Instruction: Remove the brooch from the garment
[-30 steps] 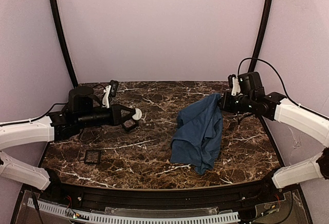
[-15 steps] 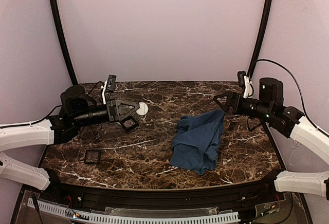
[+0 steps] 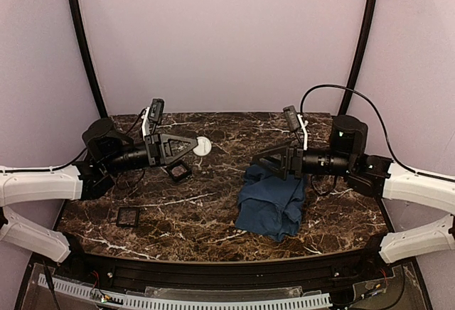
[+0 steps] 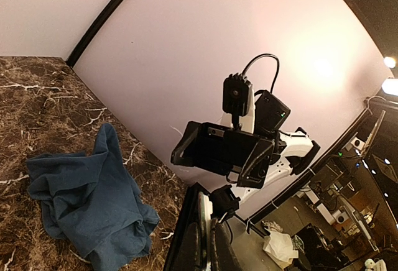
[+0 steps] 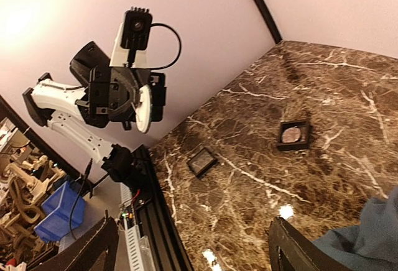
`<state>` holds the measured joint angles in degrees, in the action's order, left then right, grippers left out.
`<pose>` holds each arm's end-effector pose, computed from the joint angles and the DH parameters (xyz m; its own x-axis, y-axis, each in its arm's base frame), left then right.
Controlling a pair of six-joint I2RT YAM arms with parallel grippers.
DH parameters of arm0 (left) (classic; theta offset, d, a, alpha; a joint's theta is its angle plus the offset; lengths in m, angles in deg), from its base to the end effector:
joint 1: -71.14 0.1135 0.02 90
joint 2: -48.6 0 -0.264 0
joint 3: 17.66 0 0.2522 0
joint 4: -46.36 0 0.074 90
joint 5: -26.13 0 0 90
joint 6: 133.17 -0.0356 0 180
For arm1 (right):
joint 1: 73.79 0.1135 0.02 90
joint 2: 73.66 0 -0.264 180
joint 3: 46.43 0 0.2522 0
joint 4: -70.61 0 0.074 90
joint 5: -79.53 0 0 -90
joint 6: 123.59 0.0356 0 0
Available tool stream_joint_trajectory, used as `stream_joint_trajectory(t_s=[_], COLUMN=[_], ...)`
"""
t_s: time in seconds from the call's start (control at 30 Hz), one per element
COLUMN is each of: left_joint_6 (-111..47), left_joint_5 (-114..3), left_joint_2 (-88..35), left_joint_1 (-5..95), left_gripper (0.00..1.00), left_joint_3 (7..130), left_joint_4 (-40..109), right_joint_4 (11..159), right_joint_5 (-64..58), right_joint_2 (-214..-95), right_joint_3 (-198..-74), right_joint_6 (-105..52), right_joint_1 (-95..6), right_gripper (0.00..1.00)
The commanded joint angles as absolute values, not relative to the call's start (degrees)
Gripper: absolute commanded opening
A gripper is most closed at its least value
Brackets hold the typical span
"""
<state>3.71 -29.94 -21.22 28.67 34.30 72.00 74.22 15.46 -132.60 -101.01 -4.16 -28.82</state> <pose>0.1869 -0.1980 0.2980 -0.6384 -0.2366 -0.7324 0.7347 0.0964 -0.6716 0.1590 0.1808 0.3058 -0.5483 0.0769 -0.8328 -0.7722 0.3357 0.5394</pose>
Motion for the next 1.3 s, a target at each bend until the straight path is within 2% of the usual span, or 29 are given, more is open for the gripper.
stream_joint_trajectory(t_s=[0.0,0.17,0.3,0.67,1.27], left_joint_6=[4.9,4.7,4.7,3.7,3.8], left_joint_5=[-27.4,-26.4,-24.9,-22.9,-21.4], left_joint_2=[-21.3,-21.2,-21.2,-21.3,-21.8], left_joint_1=[29.0,29.0,29.0,29.0,29.0], left_gripper=[0.01,0.01,0.01,0.01,0.01], left_joint_3=[33.0,32.6,32.4,32.6,32.8], left_joint_4=[76.0,75.9,76.2,74.9,75.7], right_joint_4=[64.7,61.5,57.7,55.1,53.2], right_joint_5=[19.3,21.4,24.0,28.4,30.9], right_joint_2=[-137.7,-143.7,-147.6,-154.2,-160.4], right_joint_3=[-105.5,-109.0,-110.3,-114.3,-117.6], right_joint_6=[-3.6,-3.4,-2.0,-0.2,2.3], right_joint_1=[-23.9,-21.0,-20.1,-18.5,-18.3], right_gripper=[0.81,0.67,0.60,0.53,0.27])
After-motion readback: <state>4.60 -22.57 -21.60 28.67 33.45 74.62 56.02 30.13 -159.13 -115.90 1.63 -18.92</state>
